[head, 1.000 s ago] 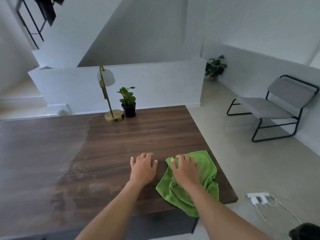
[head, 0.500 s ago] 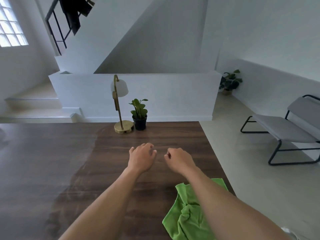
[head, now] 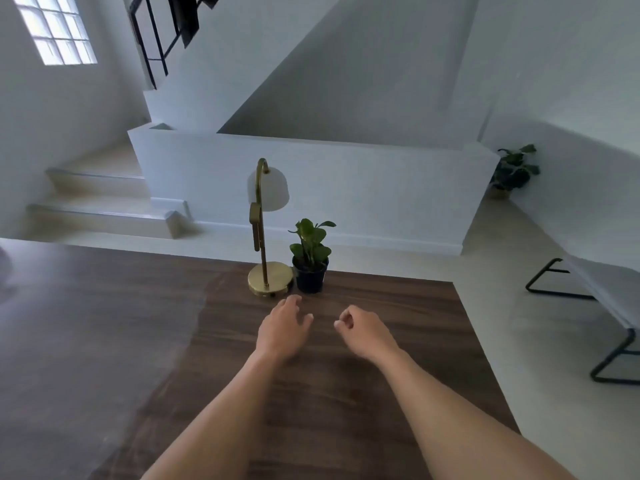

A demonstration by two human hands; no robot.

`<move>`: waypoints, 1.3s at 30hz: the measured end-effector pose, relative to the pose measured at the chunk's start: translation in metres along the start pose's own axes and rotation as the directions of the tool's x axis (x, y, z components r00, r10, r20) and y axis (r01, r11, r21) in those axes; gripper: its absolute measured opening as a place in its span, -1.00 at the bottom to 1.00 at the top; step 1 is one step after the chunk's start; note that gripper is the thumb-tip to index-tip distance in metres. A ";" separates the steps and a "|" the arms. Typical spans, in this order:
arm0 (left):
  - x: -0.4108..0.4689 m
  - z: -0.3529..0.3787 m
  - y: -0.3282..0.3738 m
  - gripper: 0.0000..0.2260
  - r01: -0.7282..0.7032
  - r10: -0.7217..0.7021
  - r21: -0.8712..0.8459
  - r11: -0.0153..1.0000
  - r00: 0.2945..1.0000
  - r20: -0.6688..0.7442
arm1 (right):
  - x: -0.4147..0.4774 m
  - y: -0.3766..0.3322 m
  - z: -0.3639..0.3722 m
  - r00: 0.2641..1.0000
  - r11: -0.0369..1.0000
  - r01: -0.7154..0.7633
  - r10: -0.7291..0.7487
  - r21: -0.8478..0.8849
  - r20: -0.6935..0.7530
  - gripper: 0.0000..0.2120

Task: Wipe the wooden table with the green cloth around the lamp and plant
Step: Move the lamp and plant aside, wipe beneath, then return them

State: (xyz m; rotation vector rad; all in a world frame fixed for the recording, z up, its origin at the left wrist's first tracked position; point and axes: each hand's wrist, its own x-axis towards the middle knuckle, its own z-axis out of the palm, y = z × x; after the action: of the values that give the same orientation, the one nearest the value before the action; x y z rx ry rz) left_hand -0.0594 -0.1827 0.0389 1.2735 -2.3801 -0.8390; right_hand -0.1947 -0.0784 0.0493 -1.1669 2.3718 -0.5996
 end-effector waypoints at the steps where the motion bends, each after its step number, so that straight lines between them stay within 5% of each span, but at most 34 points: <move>1: 0.009 0.001 -0.004 -0.54 0.021 -0.021 -0.017 1.000 1.000 0.004 | 0.011 0.000 0.001 1.000 0.999 -0.022 0.022 0.047 0.013 -0.71; 12: 0.107 0.019 -0.028 -0.37 0.057 -0.054 -0.213 0.975 0.998 0.018 | 0.120 -0.003 0.018 0.998 0.980 -0.023 0.011 0.196 0.062 -0.33; 23: 0.125 0.028 -0.026 -0.45 0.036 -0.052 -0.378 0.925 0.998 -0.032 | 0.145 -0.014 0.020 0.998 0.953 0.057 -0.053 0.297 -0.022 -0.60; 39: 0.041 0.044 0.025 -0.42 -0.042 0.047 -0.384 0.922 0.999 0.003 | 0.049 0.035 -0.013 0.995 0.933 0.008 0.030 0.359 -0.098 -0.52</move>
State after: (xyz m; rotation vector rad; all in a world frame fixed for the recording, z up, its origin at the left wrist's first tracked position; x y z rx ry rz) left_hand -0.1211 -0.1910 0.0199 1.0518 -2.1014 -1.2284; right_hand -0.2507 -0.0963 0.0318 -0.9776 2.2200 -1.0609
